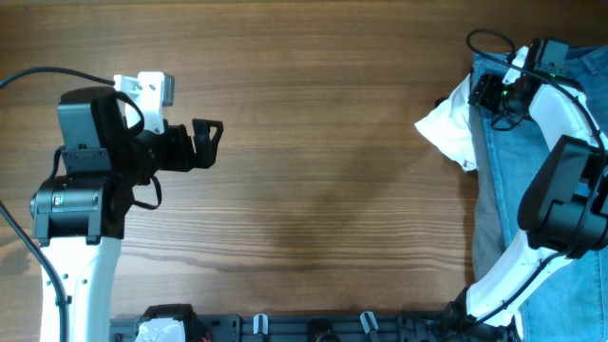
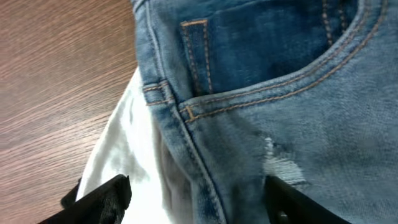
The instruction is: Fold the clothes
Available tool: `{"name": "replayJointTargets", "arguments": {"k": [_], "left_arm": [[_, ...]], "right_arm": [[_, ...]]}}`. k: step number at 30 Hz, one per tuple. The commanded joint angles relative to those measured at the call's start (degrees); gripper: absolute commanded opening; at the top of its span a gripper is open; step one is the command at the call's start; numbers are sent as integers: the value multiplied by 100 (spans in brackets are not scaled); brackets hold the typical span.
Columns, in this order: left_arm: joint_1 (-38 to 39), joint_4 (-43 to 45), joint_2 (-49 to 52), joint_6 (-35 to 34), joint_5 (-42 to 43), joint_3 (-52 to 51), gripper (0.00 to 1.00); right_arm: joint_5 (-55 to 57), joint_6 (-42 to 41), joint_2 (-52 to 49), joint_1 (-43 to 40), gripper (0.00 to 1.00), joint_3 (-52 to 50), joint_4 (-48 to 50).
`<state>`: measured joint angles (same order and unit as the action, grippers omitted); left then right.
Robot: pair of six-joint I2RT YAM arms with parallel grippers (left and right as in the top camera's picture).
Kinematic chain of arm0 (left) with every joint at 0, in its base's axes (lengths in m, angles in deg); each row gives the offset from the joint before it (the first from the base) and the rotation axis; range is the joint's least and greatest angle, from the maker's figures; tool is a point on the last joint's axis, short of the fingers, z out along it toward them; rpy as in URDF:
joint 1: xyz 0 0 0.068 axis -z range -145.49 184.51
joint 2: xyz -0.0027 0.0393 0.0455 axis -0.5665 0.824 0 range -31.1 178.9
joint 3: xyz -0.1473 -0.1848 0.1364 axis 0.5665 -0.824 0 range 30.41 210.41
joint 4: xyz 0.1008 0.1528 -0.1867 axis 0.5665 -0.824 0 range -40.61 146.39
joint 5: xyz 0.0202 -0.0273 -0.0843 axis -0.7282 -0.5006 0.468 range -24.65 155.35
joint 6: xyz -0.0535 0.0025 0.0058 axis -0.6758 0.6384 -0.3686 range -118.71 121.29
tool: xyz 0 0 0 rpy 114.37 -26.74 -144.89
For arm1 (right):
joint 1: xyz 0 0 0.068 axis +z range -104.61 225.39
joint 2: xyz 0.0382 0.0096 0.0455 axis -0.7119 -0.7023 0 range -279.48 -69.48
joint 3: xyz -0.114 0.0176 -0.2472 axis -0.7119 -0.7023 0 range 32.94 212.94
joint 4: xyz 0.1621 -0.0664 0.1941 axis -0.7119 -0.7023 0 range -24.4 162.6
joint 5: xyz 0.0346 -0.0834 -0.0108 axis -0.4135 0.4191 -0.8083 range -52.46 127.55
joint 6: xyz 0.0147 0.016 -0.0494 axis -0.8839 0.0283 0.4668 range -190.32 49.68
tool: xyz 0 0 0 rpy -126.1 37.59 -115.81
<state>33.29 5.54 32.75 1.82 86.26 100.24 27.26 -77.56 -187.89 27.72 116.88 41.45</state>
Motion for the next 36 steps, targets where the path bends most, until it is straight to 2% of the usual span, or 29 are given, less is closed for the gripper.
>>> {"name": "replayJointTargets", "arguments": {"k": [1,3,5,10,12,13,14,18,28,33,35,36], "left_arm": [[22,-9,9,26,74,111,100],[22,-9,9,26,74,111,100],[22,-9,9,26,74,111,100],[22,-4,9,28,72,111,100],[20,-4,9,28,72,111,100],[20,-2,9,28,72,111,100],[22,-2,9,28,72,111,100],[22,-2,7,26,74,111,100],[20,129,-2,28,72,114,100],[-28,380,-389,-114,70,575,95],[-210,284,-647,-146,-20,1121,94],[-348,243,-835,-146,-76,1379,94]], "right_arm": [[-94,173,-140,35,64,79,2],[181,118,-140,35,57,79,2],[435,87,-140,35,57,79,9],[444,118,-295,48,43,79,90],[385,118,-442,83,32,79,28],[387,120,-492,96,20,79,24],[389,120,-494,98,14,79,24],[387,-44,-105,-31,5,138,33],[339,-42,1838,-179,4,157,260],[-1659,-315,2802,-42,4,291,326],[-2391,-623,3292,361,4,466,426],[-2627,-691,3547,850,4,529,527]]}}
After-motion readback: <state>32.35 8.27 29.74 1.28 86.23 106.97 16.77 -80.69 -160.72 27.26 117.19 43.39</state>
